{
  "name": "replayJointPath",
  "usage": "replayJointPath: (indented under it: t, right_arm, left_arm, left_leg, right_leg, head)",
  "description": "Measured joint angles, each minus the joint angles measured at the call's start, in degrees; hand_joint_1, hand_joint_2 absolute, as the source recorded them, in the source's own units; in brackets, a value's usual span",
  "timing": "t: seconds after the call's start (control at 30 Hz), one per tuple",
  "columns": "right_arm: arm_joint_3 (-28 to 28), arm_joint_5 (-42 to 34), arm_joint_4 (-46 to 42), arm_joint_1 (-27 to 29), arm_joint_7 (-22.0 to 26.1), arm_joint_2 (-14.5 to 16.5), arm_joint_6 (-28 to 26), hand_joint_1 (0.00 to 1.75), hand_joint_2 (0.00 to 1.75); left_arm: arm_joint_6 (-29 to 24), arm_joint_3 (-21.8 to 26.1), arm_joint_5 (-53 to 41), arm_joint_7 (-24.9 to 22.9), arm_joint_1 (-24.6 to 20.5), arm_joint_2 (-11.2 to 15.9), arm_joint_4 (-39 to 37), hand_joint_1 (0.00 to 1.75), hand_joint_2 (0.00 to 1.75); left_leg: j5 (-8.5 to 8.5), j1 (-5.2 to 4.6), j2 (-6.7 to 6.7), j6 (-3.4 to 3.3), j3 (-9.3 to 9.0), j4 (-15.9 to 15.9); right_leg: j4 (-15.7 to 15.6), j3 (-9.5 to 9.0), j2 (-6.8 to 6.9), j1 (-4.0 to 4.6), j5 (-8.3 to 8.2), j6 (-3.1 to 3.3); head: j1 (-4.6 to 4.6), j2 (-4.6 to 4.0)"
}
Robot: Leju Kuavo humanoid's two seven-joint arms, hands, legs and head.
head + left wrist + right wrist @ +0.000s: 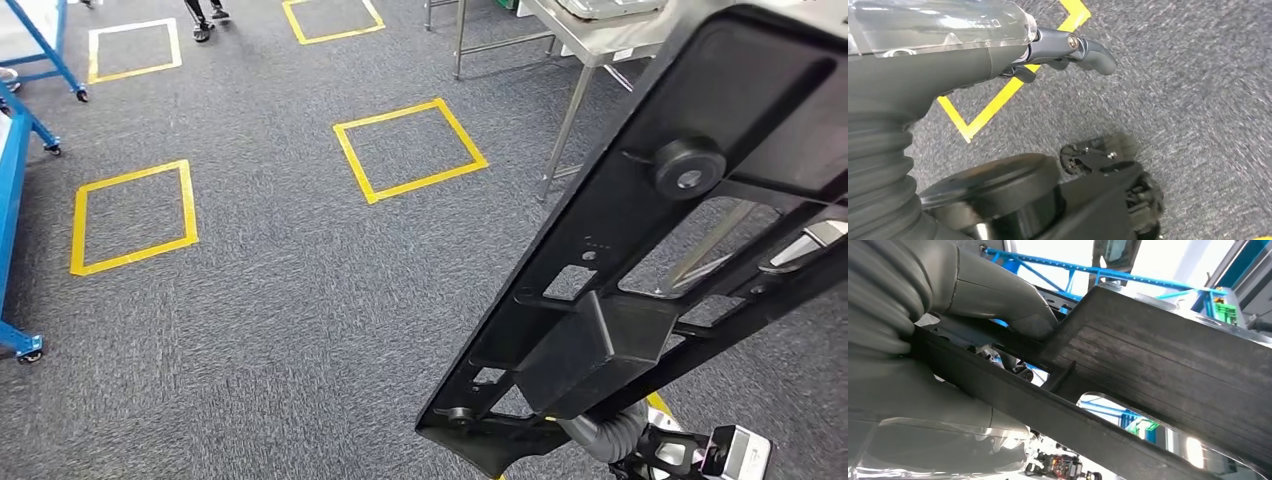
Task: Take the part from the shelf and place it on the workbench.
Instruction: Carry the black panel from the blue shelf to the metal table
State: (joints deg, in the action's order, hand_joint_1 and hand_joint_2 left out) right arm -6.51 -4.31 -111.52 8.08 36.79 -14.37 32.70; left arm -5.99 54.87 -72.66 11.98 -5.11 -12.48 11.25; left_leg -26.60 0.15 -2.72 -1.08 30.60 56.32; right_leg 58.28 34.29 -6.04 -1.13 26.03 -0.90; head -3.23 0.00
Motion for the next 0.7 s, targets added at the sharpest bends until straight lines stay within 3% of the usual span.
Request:
replayJointPath:
  t: [0.03, 0.1, 0.17, 0.2, 0.23, 0.3, 0.37, 0.4, 0.47, 0.53, 0.6, 0.63, 0.67, 0.7]
  right_arm:
    - [0.03, 0.00, -0.04, 0.06, -0.02, 0.04, -0.02, 1.75, 1.75]
    - [0.08, 0.00, -0.09, 0.20, -0.03, 0.18, -0.03, 1.75, 1.75]
    - [0.08, 0.01, -0.08, 0.59, -0.03, 0.30, -0.04, 1.75, 1.75]
    - [0.08, 0.02, -0.08, 0.82, -0.03, 0.31, -0.04, 1.75, 1.75]
    - [0.08, 0.02, -0.09, 0.99, -0.02, 0.32, -0.04, 1.75, 1.75]
    - [0.08, 0.03, -0.09, 1.11, 0.00, 0.33, -0.04, 1.75, 1.75]
    - [0.09, 0.01, -0.12, 1.06, 0.09, 0.35, -0.03, 1.75, 1.75]
    - [0.10, -0.02, -0.13, 1.03, 0.14, 0.36, -0.03, 1.75, 1.75]
    - [0.13, -0.05, -0.18, 1.04, 0.20, 0.38, -0.03, 1.75, 1.75]
    - [0.15, -0.07, -0.25, 0.95, 0.20, 0.38, -0.06, 1.75, 1.75]
    - [0.15, -0.07, -0.30, 0.84, 0.19, 0.37, -0.13, 1.75, 1.75]
    - [0.15, -0.07, -0.30, 0.85, 0.18, 0.37, -0.16, 1.75, 1.75]
    - [0.15, -0.05, -0.30, 0.90, 0.16, 0.37, -0.19, 1.75, 1.75]
    - [0.15, -0.05, -0.30, 0.96, 0.15, 0.38, -0.22, 1.75, 1.75]
  left_arm:
    - [0.02, 0.00, -0.04, 0.01, -0.04, -0.05, 0.00, 0.00, 1.75]
    - [0.06, 0.00, -0.11, 0.02, 0.05, -0.10, 0.01, 0.00, 1.75]
    - [0.09, 0.00, -0.15, 0.02, 0.23, -0.10, 0.01, 0.00, 1.75]
    - [0.12, 0.00, -0.15, 0.02, 0.25, -0.10, 0.01, 0.00, 1.75]
    - [0.14, 0.00, -0.16, 0.02, 0.22, -0.11, 0.01, 0.00, 1.75]
    - [0.19, -0.01, -0.16, 0.02, 0.12, -0.13, 0.01, 0.00, 1.75]
    - [0.21, -0.01, -0.15, 0.02, 0.05, -0.15, 0.01, 0.00, 1.75]
    - [0.22, -0.01, -0.15, 0.01, 0.01, -0.15, 0.01, 0.00, 1.75]
    - [0.23, -0.01, -0.14, 0.01, -0.11, -0.16, 0.01, 0.00, 1.75]
    - [0.24, -0.01, -0.14, 0.04, -0.22, -0.16, 0.01, 0.00, 1.75]
    - [0.24, -0.01, -0.15, 0.07, -0.14, -0.17, 0.01, 0.00, 1.75]
    - [0.25, -0.01, -0.15, 0.07, -0.04, -0.17, 0.01, 0.00, 1.75]
    - [0.25, -0.01, -0.15, 0.07, 0.06, -0.16, 0.01, 0.00, 1.75]
    - [0.27, -0.01, -0.15, 0.07, 0.12, -0.15, 0.01, 0.00, 1.75]
  left_leg:
    - [0.24, 0.06, 0.75, -0.36, -0.11, -0.39]
    - [0.32, -0.03, 2.26, -0.76, -0.17, -0.68]
    - [0.17, -0.18, 3.85, -0.83, -0.15, -0.66]
    - [0.07, -0.21, 4.60, -0.77, -0.18, -0.63]
    - [-0.05, -0.20, 5.29, -0.66, -0.25, -0.58]
    - [-0.44, -0.28, 6.49, -0.26, -0.51, -0.39]
    - [-0.87, -0.50, 7.41, 0.35, -0.77, -0.14]
    - [-1.01, -0.58, 7.85, 0.67, -0.88, -0.12]
    - [-1.29, -0.48, 8.45, 1.31, -1.11, -0.10]
    - [-2.94, -0.25, 6.66, 1.96, -0.44, 2.07]
    - [-6.63, -0.06, 3.97, 2.37, 2.59, 8.89]
    - [-8.40, -0.04, 3.41, 2.46, 4.65, 13.13]
    - [-9.34, -0.04, 3.21, 2.49, 6.34, 16.39]
    - [-9.11, -0.04, 3.14, 2.43, 7.17, 17.67]
  right_leg:
    - [1.79, 0.89, 1.57, 0.10, 1.15, -0.15]
    - [8.63, 4.19, 4.78, 0.09, 4.80, -0.37]
    - [15.06, 7.30, 5.58, -0.14, 7.09, -0.74]
    - [15.58, 7.49, 5.74, -0.22, 6.72, -0.87]
    - [13.53, 6.33, 6.03, -0.26, 5.30, -0.93]
    - [5.18, 1.67, 7.82, -0.08, 1.83, -0.77]
    - [-0.33, -1.25, 9.28, 0.29, 0.39, -0.28]
    - [-0.86, -1.43, 9.33, 0.50, 0.53, 0.00]
    - [-0.97, -1.33, 8.16, 0.45, 0.36, 0.55]
    - [-1.33, -1.47, 7.06, 0.16, 0.11, 1.19]
    - [-1.49, -1.52, 6.01, 0.07, -0.01, 1.62]
    - [-1.45, -1.47, 5.44, 0.14, -0.01, 1.72]
    - [-1.40, -1.46, 4.75, 0.21, 0.00, 1.76]
    - [-1.34, -1.47, 4.02, 0.27, 0.01, 1.78]
  head:
    - [0.01, 0.00]
    - [0.02, 0.00]
    - [0.02, 0.00]
    - [0.02, 0.00]
    - [0.02, 0.00]
    - [0.02, 0.00]
    - [0.01, 0.00]
    - [0.01, 0.00]
    - [0.01, 0.00]
    - [0.00, 0.00]
    - [-0.01, 0.00]
    - [-0.01, 0.00]
    - [-0.01, 0.00]
    - [-0.01, 0.00]
